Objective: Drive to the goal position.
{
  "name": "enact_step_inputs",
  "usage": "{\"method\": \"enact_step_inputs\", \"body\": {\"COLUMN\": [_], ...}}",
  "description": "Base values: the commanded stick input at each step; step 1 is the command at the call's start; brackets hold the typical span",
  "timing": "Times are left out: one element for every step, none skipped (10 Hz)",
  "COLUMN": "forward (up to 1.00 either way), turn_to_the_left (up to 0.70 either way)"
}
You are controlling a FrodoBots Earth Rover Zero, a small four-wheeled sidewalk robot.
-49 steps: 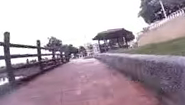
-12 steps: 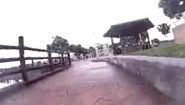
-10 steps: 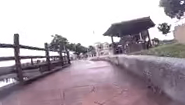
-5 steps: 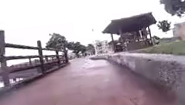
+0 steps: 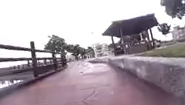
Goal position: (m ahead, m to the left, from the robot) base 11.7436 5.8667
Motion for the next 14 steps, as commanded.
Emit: {"method": "enact_step_inputs", "body": {"forward": [1.0,1.0,1.0,1.0,1.0,1.0,1.0,1.0,1.0,1.0,1.0,1.0,1.0,1.0], "turn_to_the_left": [0.35,0.38,0.04,-0.01,-0.01,-0.01,0.09,0.31,0.39,0.39,0.39,0.37,-0.01,-0.01]}}
